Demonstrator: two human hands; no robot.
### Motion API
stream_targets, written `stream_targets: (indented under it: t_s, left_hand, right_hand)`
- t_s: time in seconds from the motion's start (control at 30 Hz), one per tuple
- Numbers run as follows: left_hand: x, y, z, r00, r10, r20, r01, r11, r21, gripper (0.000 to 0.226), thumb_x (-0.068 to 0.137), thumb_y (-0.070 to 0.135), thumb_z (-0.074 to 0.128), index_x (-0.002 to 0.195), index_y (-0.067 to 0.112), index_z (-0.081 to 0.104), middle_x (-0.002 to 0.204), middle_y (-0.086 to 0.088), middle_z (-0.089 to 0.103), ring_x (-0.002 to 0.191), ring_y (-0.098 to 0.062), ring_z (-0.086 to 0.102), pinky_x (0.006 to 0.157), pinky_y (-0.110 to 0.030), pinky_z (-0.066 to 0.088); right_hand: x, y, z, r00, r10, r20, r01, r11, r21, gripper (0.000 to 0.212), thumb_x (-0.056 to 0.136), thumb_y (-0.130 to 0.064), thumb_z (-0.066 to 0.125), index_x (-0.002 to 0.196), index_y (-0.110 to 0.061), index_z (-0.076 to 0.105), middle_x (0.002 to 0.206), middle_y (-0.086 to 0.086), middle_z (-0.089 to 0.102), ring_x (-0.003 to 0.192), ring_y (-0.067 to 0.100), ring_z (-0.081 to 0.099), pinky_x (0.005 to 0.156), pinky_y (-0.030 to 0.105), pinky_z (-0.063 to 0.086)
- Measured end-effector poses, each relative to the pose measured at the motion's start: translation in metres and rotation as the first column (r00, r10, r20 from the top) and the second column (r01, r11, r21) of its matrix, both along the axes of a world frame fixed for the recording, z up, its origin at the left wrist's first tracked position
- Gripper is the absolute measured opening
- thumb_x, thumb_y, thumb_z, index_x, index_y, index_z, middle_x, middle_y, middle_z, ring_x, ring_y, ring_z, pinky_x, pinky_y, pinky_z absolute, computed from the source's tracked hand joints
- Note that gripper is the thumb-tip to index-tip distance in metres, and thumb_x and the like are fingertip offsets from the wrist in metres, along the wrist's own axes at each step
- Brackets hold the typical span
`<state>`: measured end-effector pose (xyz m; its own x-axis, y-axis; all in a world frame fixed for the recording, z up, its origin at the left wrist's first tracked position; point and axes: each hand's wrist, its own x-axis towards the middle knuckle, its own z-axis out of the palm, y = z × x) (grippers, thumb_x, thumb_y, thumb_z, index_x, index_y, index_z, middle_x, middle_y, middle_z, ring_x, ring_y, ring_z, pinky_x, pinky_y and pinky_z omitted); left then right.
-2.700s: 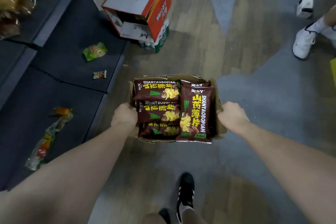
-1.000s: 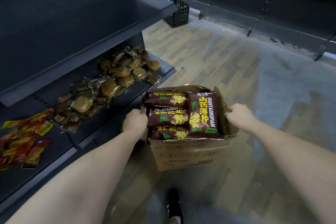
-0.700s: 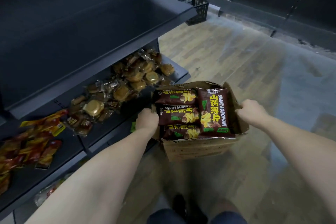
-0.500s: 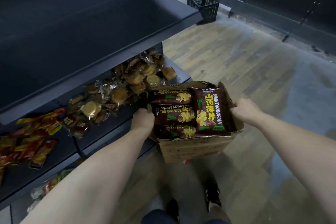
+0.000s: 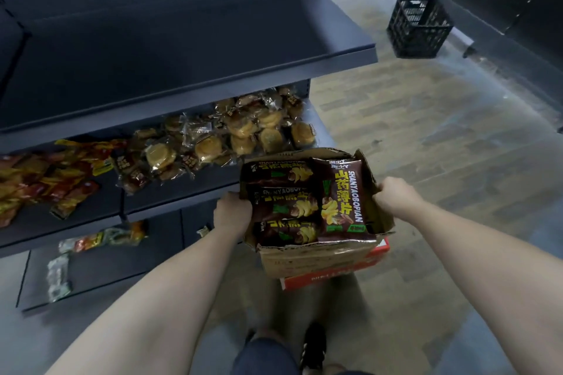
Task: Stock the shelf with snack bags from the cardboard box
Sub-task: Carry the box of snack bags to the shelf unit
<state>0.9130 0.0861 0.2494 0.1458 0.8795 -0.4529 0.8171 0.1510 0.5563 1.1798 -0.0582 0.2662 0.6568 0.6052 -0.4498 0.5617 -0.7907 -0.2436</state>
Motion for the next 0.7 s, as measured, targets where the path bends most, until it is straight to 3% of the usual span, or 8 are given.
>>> stream_targets:
  t_s: [0.13, 0.23, 0.37, 0.47, 0.53, 0.63, 0.7]
  left_hand:
    - [0.009, -0.005, -0.005, 0.997, 0.077, -0.021, -0.078, 0.997, -0.022, 0.027, 0.087, 0.004, 0.043, 0.060, 0.010, 0.045, 0.063, -0.007, 0.048, 0.059, -0.026, 0.047, 0.048, -0.026, 0.029]
    - [0.017, -0.002, -0.007, 0.993, 0.115, -0.024, -0.116, 0.993, -0.037, 0.024, 0.087, 0.005, 0.043, 0.064, 0.010, 0.045, 0.074, -0.011, 0.053, 0.069, -0.029, 0.051, 0.054, -0.026, 0.033]
    - [0.026, 0.005, -0.008, 0.993, 0.112, -0.032, -0.114, 0.992, -0.058, 0.019, 0.089, 0.005, 0.042, 0.077, 0.002, 0.056, 0.081, -0.021, 0.059, 0.081, -0.037, 0.060, 0.048, -0.026, 0.030]
    - [0.034, 0.009, -0.008, 0.995, 0.087, -0.048, -0.089, 0.995, -0.040, 0.027, 0.089, 0.003, 0.041, 0.101, -0.010, 0.061, 0.101, -0.027, 0.063, 0.096, -0.041, 0.061, 0.068, -0.043, 0.050]
    - [0.036, 0.013, -0.010, 0.994, 0.078, -0.077, -0.081, 0.996, -0.035, 0.028, 0.089, 0.003, 0.040, 0.105, -0.009, 0.060, 0.105, -0.028, 0.063, 0.096, -0.041, 0.061, 0.080, -0.046, 0.052]
    - [0.042, 0.020, -0.015, 0.992, 0.059, -0.112, -0.063, 0.997, -0.038, 0.026, 0.091, 0.006, 0.040, 0.105, -0.004, 0.060, 0.104, -0.023, 0.064, 0.093, -0.038, 0.061, 0.069, -0.036, 0.049]
    - [0.047, 0.022, -0.017, 0.990, 0.075, -0.121, -0.080, 0.996, -0.039, 0.025, 0.091, 0.006, 0.040, 0.104, -0.004, 0.060, 0.102, -0.022, 0.064, 0.092, -0.038, 0.061, 0.071, -0.037, 0.050]
  right_hand:
    - [0.016, 0.011, -0.004, 0.999, 0.045, 0.006, -0.045, 0.999, -0.029, 0.018, 0.080, -0.018, 0.049, 0.088, -0.012, 0.064, 0.098, 0.013, 0.067, 0.089, 0.032, 0.063, 0.076, 0.033, 0.050]
    - [0.025, 0.022, -0.006, 0.999, 0.050, 0.010, -0.049, 0.997, -0.055, 0.020, 0.080, -0.019, 0.047, 0.090, -0.014, 0.063, 0.096, 0.010, 0.065, 0.089, 0.031, 0.063, 0.080, 0.036, 0.053]
    - [0.033, 0.033, -0.010, 0.999, 0.048, 0.012, -0.047, 0.996, -0.082, 0.020, 0.080, -0.019, 0.047, 0.090, -0.013, 0.063, 0.094, 0.009, 0.066, 0.088, 0.030, 0.064, 0.079, 0.035, 0.053]
    - [0.038, 0.040, -0.010, 0.999, 0.044, 0.025, -0.042, 0.994, -0.100, 0.019, 0.083, -0.019, 0.046, 0.092, -0.012, 0.062, 0.093, 0.008, 0.064, 0.090, 0.030, 0.064, 0.078, 0.034, 0.051]
    - [0.040, 0.045, -0.012, 0.999, 0.042, 0.029, -0.039, 0.994, -0.105, 0.020, 0.083, -0.019, 0.046, 0.093, -0.012, 0.062, 0.095, 0.009, 0.063, 0.092, 0.031, 0.063, 0.078, 0.034, 0.050]
    - [0.046, 0.052, -0.015, 0.998, 0.057, 0.028, -0.054, 0.994, -0.097, 0.016, 0.083, -0.017, 0.046, 0.088, -0.011, 0.060, 0.093, 0.010, 0.062, 0.091, 0.031, 0.063, 0.077, 0.033, 0.049]
    - [0.051, 0.055, -0.020, 0.998, 0.065, 0.013, -0.063, 0.993, -0.100, 0.013, 0.083, -0.015, 0.047, 0.085, -0.010, 0.058, 0.090, 0.011, 0.061, 0.088, 0.031, 0.062, 0.075, 0.033, 0.049]
